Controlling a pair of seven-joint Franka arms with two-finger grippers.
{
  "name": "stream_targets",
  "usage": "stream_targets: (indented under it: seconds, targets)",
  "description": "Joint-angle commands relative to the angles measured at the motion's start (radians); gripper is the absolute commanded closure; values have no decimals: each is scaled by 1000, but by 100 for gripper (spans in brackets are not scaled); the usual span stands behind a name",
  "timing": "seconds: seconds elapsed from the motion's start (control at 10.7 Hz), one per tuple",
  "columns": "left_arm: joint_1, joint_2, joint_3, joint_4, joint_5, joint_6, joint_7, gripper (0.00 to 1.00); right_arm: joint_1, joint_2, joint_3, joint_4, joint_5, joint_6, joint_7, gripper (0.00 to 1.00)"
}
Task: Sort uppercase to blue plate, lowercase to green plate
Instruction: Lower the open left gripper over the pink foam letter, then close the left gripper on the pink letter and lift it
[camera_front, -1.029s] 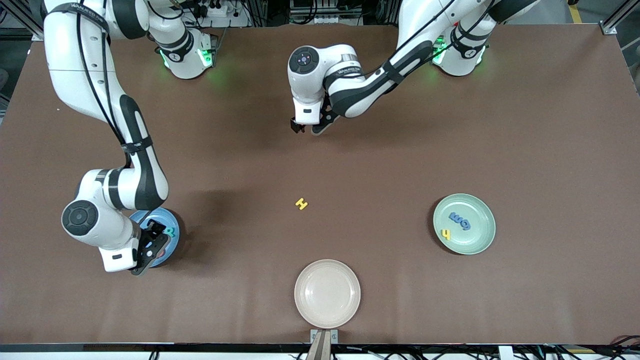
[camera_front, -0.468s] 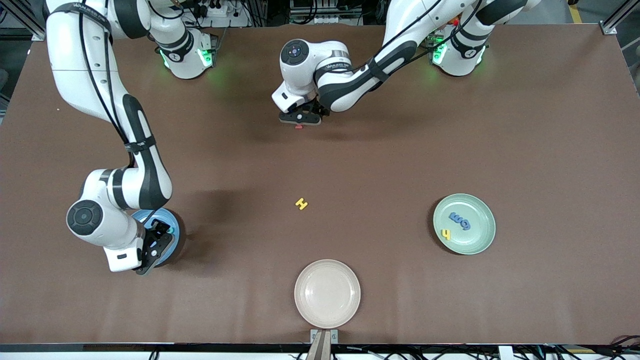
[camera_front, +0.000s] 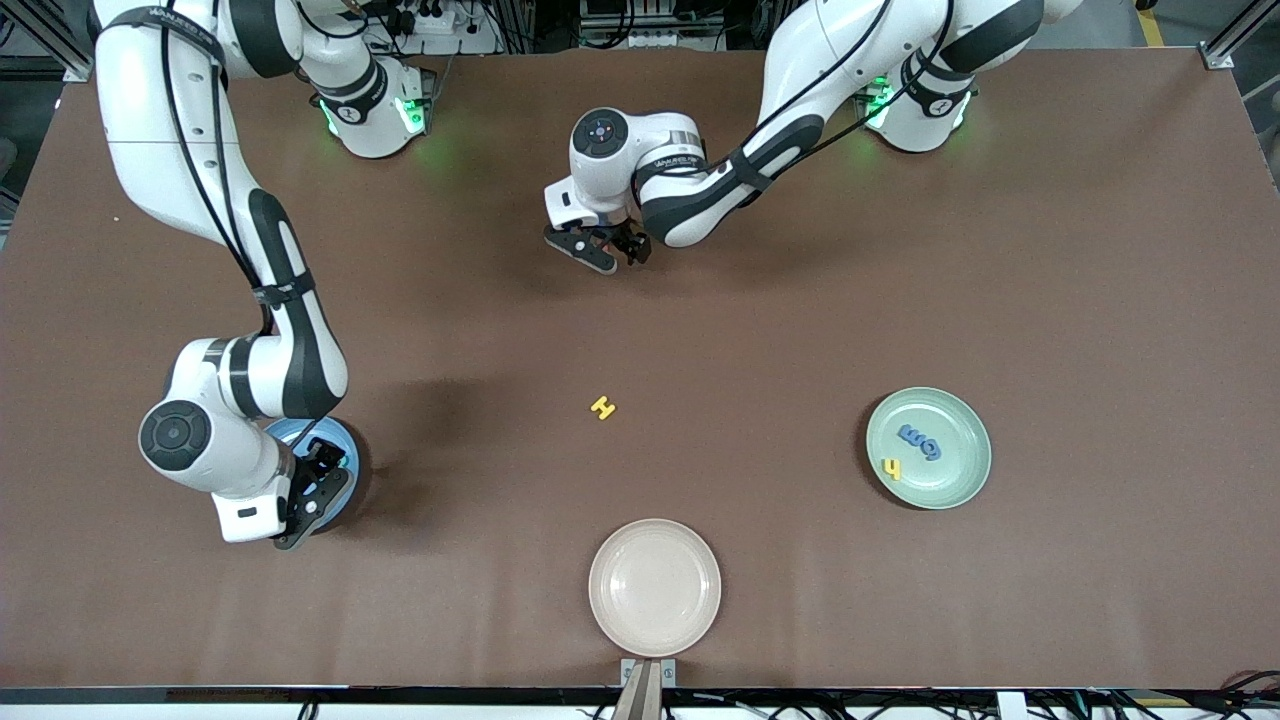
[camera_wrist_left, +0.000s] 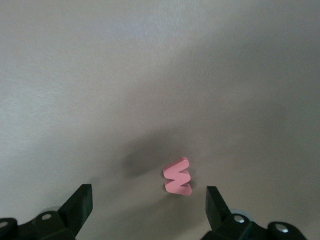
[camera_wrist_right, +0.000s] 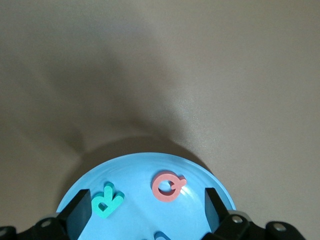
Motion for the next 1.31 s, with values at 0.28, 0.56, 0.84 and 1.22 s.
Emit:
stream_targets:
  seconds: [0.28, 0.56, 0.84, 1.22]
  targets:
    - [-142, 17, 90, 71, -18, 4, -47, 20, 2, -11, 2, -19, 19, 7, 4, 0]
    - [-142, 20, 90, 71, -20, 2, -61, 27, 2, -8, 2, -19, 19, 7, 4, 0]
    - [-150, 24, 96, 71, -17, 2, -76, 29, 2, -8, 2, -19, 19, 7, 4, 0]
    - [-156, 24, 102, 77, -17, 2, -75, 36, 2, -8, 2, -19, 19, 7, 4, 0]
